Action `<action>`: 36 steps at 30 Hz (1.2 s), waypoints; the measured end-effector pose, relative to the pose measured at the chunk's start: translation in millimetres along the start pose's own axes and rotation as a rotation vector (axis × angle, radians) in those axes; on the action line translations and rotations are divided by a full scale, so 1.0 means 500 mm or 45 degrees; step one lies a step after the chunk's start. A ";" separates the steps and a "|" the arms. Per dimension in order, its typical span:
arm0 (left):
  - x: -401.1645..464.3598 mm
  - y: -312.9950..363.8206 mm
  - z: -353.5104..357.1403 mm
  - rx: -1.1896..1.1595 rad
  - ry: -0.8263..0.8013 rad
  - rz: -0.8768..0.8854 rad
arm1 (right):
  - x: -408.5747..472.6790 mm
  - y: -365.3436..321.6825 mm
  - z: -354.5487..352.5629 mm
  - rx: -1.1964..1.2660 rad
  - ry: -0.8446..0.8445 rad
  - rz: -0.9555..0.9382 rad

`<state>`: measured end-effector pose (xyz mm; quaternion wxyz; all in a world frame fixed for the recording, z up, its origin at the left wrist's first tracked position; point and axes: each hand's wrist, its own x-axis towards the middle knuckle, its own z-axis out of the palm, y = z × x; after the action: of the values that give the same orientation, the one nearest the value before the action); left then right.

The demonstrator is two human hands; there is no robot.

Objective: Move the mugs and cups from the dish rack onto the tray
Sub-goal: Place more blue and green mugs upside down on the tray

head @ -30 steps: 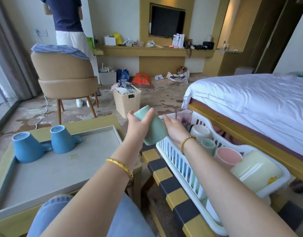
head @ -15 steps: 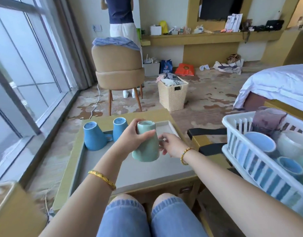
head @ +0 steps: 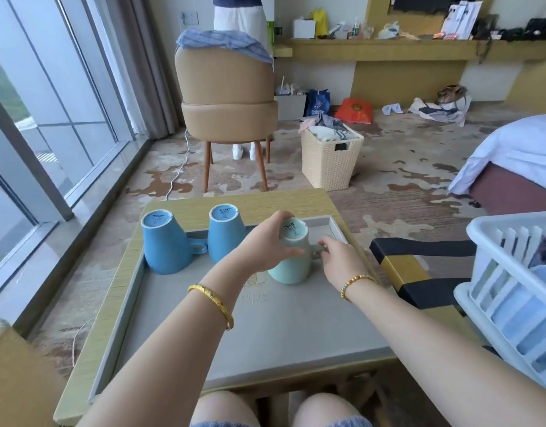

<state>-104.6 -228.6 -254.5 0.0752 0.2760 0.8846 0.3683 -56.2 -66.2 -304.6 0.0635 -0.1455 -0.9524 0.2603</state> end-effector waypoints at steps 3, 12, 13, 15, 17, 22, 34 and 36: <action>0.017 0.002 0.007 0.132 -0.003 0.049 | 0.010 0.012 0.000 -0.088 0.001 -0.056; 0.047 0.023 -0.017 0.739 -0.075 0.129 | -0.079 -0.034 0.044 -0.371 0.128 -0.144; 0.047 0.025 -0.016 0.751 -0.069 0.127 | -0.082 -0.037 0.048 -0.330 0.115 -0.126; 0.046 0.026 -0.011 0.727 -0.042 0.104 | -0.076 -0.042 0.048 -0.213 0.064 -0.080; 0.045 0.024 -0.002 0.676 0.007 0.086 | -0.064 -0.047 0.048 -0.138 0.061 -0.034; 0.053 0.015 0.008 0.556 0.086 0.037 | -0.036 -0.042 0.065 -0.187 0.069 0.015; 0.076 -0.005 0.025 0.398 0.262 0.005 | -0.044 -0.015 0.091 -0.321 0.158 -0.163; 0.063 -0.010 0.037 0.426 0.309 0.006 | -0.045 -0.015 0.093 -0.319 0.134 -0.172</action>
<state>-127.0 -202.8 -269.0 -0.0798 0.2402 0.9354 0.2470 -46.0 -101.4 -341.6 0.1120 -0.1015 -0.9804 0.1266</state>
